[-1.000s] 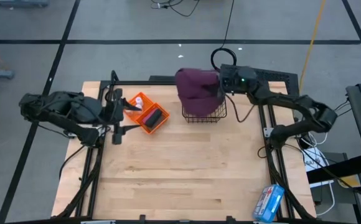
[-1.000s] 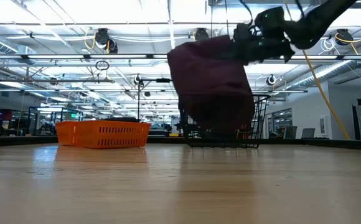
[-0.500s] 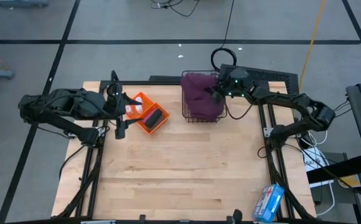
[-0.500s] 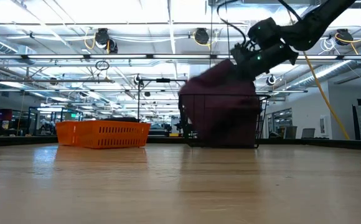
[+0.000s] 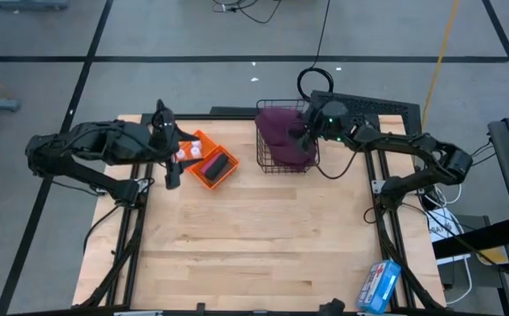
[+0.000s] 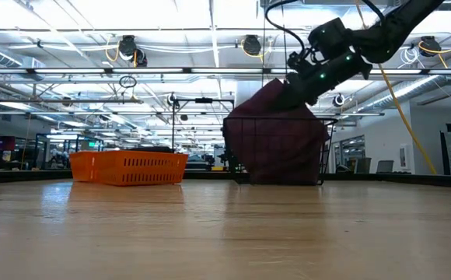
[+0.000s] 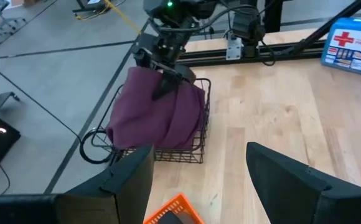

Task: Pick & Place Medicine items
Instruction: Put the purple patient gown into the black mesh basket

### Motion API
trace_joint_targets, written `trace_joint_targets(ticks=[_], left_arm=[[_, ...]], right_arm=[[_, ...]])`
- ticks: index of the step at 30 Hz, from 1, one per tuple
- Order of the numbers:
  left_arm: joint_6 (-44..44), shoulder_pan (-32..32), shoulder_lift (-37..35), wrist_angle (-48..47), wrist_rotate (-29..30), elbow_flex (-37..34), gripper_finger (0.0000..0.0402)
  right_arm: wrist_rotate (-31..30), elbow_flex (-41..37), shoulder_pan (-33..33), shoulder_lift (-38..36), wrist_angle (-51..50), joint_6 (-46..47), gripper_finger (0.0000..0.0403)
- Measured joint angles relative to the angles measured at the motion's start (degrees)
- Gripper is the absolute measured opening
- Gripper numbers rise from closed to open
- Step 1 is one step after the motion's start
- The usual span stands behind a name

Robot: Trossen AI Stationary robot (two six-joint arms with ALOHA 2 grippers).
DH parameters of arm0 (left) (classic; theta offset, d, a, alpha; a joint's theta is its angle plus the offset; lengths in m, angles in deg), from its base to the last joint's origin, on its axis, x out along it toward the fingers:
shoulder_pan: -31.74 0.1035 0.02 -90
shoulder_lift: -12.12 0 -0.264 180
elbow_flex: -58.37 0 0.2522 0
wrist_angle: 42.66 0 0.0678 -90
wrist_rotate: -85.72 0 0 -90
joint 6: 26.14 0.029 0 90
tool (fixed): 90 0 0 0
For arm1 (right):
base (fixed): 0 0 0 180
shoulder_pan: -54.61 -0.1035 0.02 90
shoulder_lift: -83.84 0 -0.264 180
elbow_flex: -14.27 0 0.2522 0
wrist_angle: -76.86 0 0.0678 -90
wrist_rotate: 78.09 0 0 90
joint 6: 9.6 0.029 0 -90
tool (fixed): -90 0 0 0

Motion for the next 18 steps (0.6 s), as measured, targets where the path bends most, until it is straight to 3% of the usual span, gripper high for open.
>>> trace_joint_targets(ticks=[5,7,18], left_arm=[[-0.39,0.69,0.00,-0.01,-0.22,0.00,0.0258],[-0.45,0.71,0.00,-0.02,-0.59,0.00,0.0257],[-1.10,0.71,0.04,0.00,-1.33,0.00,0.0257]], right_arm=[[-13.75,0.00,-0.42,0.00,2.62,-2.04,0.0322],[-16.42,0.00,-0.39,0.23,2.54,-2.44,0.0323],[-17.76,-0.09,-1.14,4.13,-5.16,-4.28,0.0309]])
